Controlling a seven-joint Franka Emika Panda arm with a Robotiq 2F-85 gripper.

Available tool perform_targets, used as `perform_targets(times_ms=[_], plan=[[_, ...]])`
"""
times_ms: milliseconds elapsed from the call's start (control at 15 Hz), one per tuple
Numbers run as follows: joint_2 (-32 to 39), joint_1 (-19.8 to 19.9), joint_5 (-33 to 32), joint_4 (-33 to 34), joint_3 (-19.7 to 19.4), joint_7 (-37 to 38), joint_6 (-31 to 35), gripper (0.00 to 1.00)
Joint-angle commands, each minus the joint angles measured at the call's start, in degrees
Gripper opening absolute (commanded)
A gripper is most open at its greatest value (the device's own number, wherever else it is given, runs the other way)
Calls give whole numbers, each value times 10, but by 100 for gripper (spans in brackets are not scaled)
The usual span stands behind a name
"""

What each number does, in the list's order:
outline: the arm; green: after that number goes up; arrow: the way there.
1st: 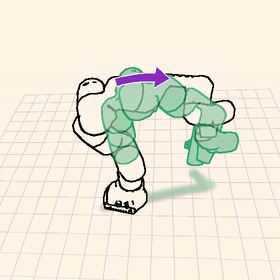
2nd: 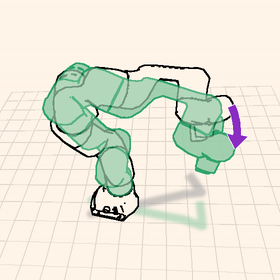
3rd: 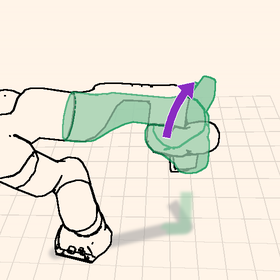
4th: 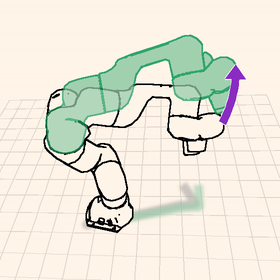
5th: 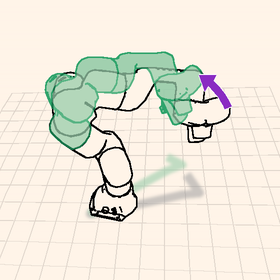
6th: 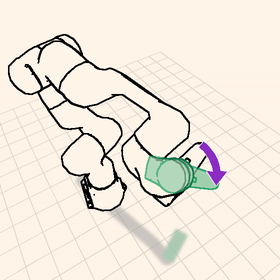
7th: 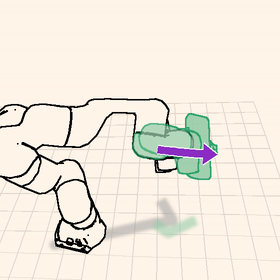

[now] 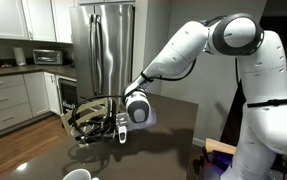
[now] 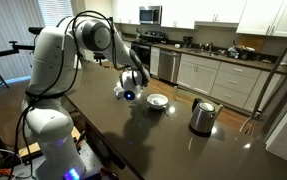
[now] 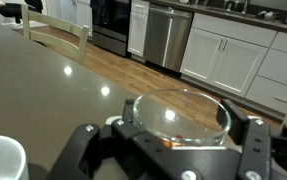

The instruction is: Pour the contents of the glass cup into the bowl

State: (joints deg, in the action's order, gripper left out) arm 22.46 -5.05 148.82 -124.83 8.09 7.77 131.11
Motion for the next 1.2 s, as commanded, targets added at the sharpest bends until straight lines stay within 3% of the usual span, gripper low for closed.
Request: perform_targets(times_ms=[0, 667, 1133], plan=[[-57, -2, -12, -34, -8, 24, 17, 59], [-132, -5, -5, -76, -22, 2, 80, 59], [-147, -3, -16, -79, -29, -9, 116, 59]])
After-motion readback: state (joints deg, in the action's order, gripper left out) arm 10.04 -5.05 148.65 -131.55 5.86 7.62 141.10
